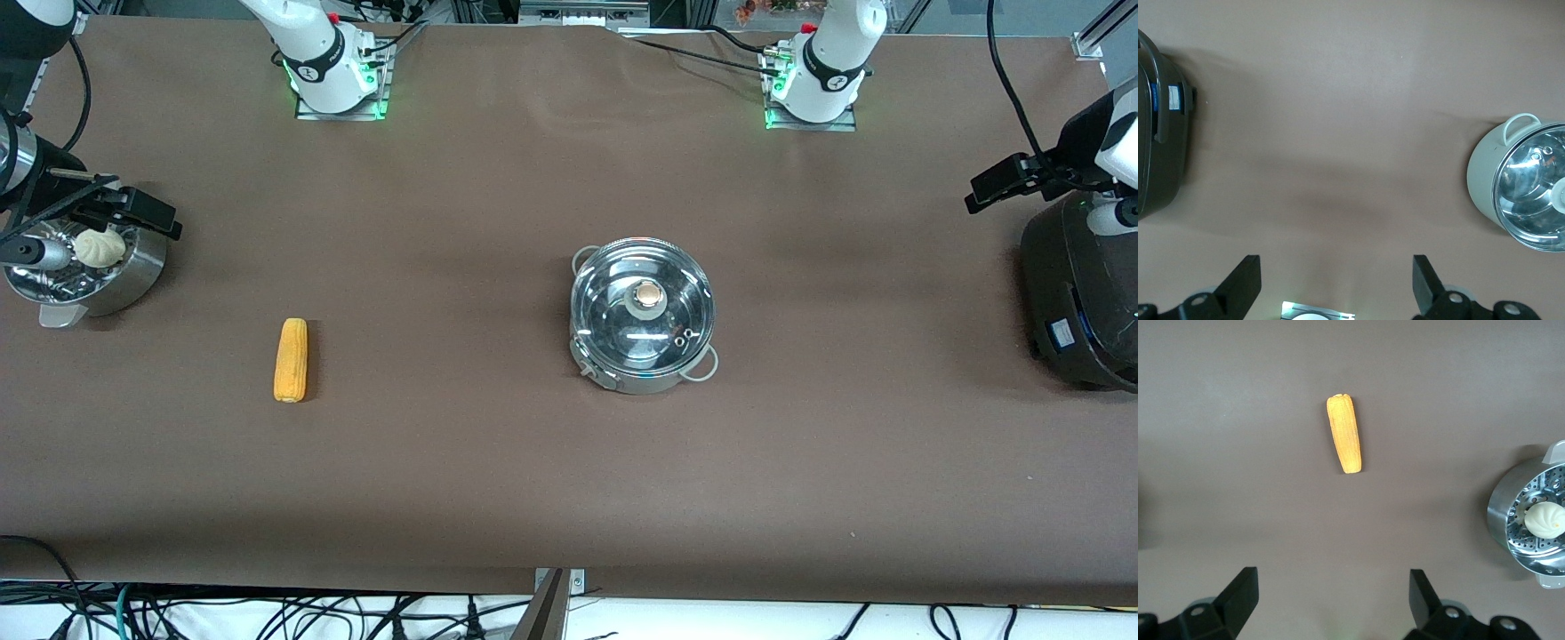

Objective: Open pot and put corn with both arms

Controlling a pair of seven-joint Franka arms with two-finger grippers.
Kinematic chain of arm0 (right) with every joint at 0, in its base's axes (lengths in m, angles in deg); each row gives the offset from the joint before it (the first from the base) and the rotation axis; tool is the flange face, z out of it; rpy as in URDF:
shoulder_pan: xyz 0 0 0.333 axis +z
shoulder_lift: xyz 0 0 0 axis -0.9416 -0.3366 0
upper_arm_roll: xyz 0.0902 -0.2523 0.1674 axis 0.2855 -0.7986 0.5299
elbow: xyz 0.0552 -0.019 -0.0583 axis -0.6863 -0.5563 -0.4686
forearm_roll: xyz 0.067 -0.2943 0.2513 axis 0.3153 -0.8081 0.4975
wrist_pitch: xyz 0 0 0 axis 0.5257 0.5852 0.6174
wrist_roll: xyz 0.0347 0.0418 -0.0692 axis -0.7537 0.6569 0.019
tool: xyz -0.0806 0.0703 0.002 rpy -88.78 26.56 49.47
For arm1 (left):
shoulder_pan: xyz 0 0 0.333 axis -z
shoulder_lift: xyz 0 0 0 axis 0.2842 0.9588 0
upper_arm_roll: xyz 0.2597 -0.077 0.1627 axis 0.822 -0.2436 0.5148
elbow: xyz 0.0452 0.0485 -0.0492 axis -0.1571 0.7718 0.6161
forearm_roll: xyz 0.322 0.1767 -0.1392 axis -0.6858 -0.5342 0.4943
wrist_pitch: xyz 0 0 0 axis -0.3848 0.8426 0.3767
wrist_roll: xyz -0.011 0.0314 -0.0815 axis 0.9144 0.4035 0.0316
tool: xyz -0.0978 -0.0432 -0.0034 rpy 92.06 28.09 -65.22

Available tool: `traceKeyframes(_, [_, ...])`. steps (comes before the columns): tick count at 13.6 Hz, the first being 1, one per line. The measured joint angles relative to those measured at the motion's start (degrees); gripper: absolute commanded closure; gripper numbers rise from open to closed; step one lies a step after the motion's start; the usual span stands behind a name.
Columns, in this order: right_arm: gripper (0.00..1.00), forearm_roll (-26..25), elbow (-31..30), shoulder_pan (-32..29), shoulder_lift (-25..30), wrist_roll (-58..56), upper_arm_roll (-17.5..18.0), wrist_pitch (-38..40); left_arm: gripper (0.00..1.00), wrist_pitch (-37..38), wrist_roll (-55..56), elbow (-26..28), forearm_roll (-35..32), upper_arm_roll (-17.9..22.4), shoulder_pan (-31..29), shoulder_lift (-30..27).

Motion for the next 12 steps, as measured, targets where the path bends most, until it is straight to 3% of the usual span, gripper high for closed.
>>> traceKeyframes(12, [0.0,0.0,0.0,0.0,0.0,0.0,-0.04,-0.04,0.0,-0.25,-0.03,-0.01,0.0,0.02,-0.2,0.57])
